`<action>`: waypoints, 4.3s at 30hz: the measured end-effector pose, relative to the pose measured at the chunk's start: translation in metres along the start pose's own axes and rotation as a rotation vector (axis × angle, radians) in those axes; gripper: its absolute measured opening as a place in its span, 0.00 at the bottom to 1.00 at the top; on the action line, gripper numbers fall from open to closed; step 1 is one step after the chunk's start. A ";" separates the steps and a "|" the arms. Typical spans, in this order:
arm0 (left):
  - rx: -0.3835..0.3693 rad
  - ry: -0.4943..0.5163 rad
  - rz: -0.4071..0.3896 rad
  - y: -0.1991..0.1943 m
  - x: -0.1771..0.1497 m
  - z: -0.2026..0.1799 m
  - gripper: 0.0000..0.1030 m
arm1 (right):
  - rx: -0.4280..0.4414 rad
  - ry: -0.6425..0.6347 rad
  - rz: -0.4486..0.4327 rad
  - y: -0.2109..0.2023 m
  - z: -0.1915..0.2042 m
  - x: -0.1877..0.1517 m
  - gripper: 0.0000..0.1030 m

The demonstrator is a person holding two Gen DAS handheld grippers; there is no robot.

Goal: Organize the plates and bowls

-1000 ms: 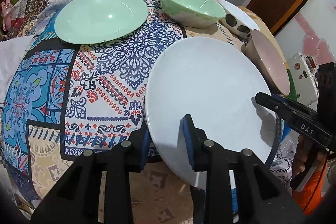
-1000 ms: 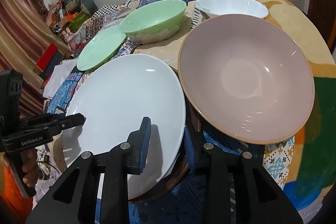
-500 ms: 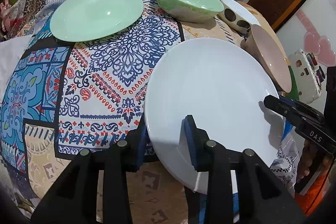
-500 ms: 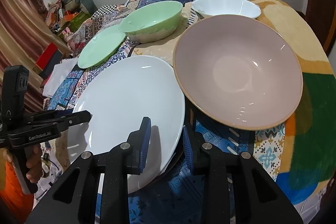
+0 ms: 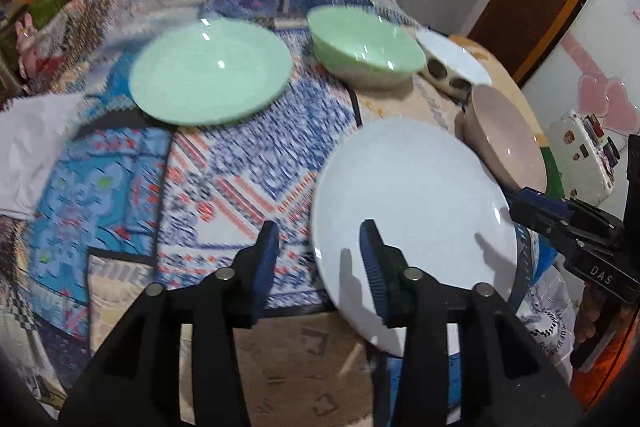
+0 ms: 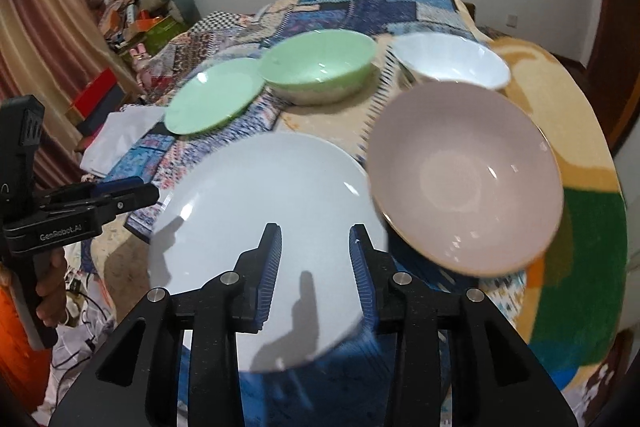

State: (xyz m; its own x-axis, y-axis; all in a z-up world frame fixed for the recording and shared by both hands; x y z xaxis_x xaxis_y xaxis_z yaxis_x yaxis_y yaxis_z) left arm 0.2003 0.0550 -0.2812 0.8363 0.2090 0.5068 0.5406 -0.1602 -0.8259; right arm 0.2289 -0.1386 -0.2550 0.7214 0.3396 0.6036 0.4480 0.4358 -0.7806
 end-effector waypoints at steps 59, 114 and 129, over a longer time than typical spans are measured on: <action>0.063 -0.051 0.037 0.060 0.093 0.192 0.20 | 0.102 -0.098 0.235 0.164 0.101 0.084 0.29; 0.042 -0.111 -0.018 -0.037 0.011 0.118 0.25 | 0.157 -0.077 0.110 0.078 0.094 0.066 0.23; -0.017 -0.026 -0.004 -0.037 0.008 0.038 0.25 | 0.106 0.009 0.049 0.025 0.037 0.041 0.23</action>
State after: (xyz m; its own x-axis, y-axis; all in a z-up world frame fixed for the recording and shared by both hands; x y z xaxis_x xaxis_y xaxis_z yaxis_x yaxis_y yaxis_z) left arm 0.1832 0.0993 -0.2558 0.8318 0.2349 0.5030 0.5452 -0.1753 -0.8197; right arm 0.2499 -0.0830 -0.2440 0.7462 0.3553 0.5630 0.3540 0.5044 -0.7875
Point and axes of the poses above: each gripper's, at about its wrist camera, not at the fingertips, and y roughly the way its jaws point, z to its left, x to its top, the point moved 8 cm from there along y, roughly the way its jaws point, and after that the axes turned 3 degrees about -y, right-handed, at the moved point
